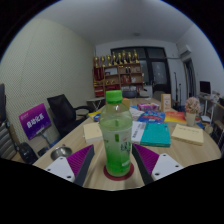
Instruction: Pour water
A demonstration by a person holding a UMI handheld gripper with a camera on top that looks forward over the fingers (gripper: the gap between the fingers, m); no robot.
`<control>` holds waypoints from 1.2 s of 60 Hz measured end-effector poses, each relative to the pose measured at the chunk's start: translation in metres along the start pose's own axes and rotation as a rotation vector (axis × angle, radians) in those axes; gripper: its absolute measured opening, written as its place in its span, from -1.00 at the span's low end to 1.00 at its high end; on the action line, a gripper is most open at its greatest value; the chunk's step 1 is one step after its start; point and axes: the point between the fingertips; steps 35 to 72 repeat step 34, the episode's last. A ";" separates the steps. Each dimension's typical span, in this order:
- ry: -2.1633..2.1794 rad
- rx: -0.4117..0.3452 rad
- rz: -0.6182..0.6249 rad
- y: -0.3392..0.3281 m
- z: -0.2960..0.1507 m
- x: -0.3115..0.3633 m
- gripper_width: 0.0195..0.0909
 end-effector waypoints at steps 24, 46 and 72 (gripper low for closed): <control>-0.116 -0.050 -0.066 -0.200 -0.059 0.035 0.77; -0.132 -0.074 -0.062 -0.269 -0.060 0.040 0.76; -0.132 -0.074 -0.062 -0.269 -0.060 0.040 0.76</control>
Point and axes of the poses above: the point between the fingertips, and its own axes, seen from behind it with the camera up: x to the left, z down, y forward, the way the camera looks, and after that the axes turned 14 degrees about -x, right-handed
